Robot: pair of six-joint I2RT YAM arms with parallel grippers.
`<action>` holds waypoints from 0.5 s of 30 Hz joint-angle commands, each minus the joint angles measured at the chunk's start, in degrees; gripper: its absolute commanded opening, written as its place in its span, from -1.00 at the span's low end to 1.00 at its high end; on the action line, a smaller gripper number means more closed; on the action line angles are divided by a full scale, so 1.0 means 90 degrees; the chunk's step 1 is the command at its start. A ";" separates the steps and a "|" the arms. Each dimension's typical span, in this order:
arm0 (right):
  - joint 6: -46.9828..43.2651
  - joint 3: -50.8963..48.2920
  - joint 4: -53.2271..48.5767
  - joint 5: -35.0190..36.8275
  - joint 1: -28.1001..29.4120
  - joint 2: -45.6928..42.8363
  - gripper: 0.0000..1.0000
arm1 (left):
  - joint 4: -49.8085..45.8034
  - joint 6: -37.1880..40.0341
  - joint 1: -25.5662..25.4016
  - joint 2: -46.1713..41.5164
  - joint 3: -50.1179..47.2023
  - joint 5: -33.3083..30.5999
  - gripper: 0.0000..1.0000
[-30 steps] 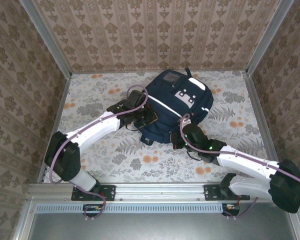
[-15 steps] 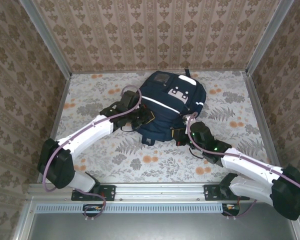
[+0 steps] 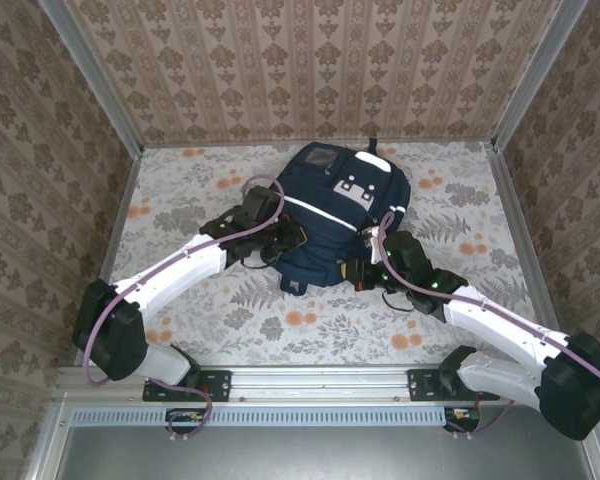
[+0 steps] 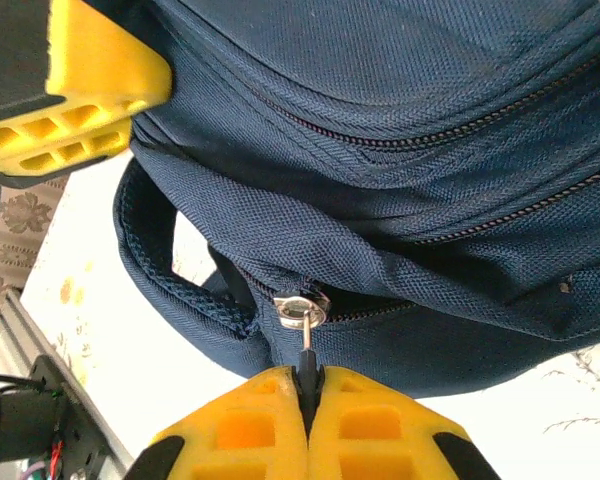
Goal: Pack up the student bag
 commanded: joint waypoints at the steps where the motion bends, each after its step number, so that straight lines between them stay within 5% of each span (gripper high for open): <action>1: 0.0498 0.0159 -0.0256 -0.0623 -0.0066 0.0171 -1.00 | 0.0107 0.0337 -0.0103 0.0010 0.0216 -0.0638 -1.00; 15: 0.0894 0.0709 0.0199 -0.0069 0.0677 0.0792 -1.00 | 0.0282 0.0226 -0.0404 0.0169 0.0321 -0.0614 -1.00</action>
